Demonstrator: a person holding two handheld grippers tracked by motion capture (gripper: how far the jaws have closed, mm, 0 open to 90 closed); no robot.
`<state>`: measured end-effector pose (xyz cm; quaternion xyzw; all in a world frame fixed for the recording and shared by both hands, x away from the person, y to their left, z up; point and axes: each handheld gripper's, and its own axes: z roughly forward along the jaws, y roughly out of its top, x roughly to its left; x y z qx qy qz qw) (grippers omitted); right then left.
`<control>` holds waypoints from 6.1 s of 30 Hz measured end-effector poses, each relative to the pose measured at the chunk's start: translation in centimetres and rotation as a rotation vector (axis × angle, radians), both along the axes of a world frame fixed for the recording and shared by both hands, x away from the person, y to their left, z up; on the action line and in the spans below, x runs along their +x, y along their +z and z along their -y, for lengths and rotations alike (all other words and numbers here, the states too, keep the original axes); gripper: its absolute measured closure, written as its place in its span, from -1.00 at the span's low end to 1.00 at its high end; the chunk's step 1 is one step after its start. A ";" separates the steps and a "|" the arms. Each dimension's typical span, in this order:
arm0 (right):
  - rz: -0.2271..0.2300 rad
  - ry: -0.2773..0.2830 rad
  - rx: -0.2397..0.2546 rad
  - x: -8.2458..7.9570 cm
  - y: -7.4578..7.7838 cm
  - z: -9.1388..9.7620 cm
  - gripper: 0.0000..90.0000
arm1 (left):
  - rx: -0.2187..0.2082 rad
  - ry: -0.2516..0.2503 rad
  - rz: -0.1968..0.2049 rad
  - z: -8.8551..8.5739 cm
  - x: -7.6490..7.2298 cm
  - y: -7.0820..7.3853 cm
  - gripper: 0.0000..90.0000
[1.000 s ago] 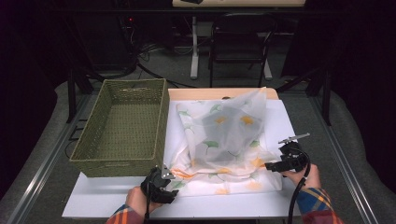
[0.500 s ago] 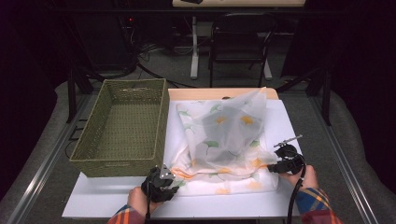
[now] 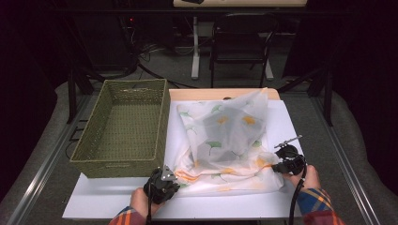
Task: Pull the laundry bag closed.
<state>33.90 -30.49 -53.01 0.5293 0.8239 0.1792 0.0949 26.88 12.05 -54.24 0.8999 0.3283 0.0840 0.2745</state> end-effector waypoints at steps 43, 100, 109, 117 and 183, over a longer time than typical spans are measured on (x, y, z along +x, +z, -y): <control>0.023 -0.053 -0.073 0.3 0.9 2.3 0.66 | -0.051 -0.152 -0.050 3.2 -2.1 1.2 0.39; 0.119 0.322 0.065 -4.2 3.2 -7.5 -0.94 | -0.068 0.136 -0.123 2.6 5.8 0.1 -0.11; 0.134 0.357 0.083 -4.5 3.3 -8.4 -0.89 | -0.056 0.124 -0.077 2.7 4.7 -0.1 0.43; 0.141 0.392 0.103 -4.7 3.4 -9.6 -0.87 | -0.091 0.133 -0.067 2.2 4.7 -0.4 0.89; 0.099 0.659 0.183 -3.4 3.5 -21.8 -0.70 | -0.254 0.080 -0.039 1.2 4.1 2.7 0.97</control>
